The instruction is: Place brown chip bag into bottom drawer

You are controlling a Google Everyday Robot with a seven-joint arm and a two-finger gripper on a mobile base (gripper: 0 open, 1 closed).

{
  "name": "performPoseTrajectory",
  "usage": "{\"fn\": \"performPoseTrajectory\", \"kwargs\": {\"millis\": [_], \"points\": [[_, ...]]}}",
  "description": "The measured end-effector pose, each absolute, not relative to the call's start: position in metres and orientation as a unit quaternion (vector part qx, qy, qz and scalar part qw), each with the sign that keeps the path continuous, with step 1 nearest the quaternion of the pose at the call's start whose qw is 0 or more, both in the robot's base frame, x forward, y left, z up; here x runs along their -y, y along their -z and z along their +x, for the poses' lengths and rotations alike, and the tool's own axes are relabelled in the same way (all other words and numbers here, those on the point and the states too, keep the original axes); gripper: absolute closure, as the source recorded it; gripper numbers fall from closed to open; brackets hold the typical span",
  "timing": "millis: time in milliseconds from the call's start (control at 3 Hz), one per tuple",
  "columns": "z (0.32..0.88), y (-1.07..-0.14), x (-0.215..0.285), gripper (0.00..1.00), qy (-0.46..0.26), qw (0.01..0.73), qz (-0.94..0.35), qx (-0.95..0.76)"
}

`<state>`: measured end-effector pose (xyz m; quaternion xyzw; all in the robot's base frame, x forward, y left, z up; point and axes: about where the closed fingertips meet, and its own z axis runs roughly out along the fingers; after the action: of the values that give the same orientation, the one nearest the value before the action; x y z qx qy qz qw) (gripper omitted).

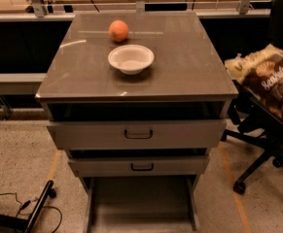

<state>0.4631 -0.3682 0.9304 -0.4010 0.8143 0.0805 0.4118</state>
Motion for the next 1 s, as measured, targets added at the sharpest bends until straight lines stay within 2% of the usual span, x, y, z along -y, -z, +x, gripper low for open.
{"fn": "performPoseTrajectory", "kwargs": {"millis": [1000], "points": [[0.38,-0.78,0.37,1.0,-0.122,0.267,-0.531,-0.795]]}}
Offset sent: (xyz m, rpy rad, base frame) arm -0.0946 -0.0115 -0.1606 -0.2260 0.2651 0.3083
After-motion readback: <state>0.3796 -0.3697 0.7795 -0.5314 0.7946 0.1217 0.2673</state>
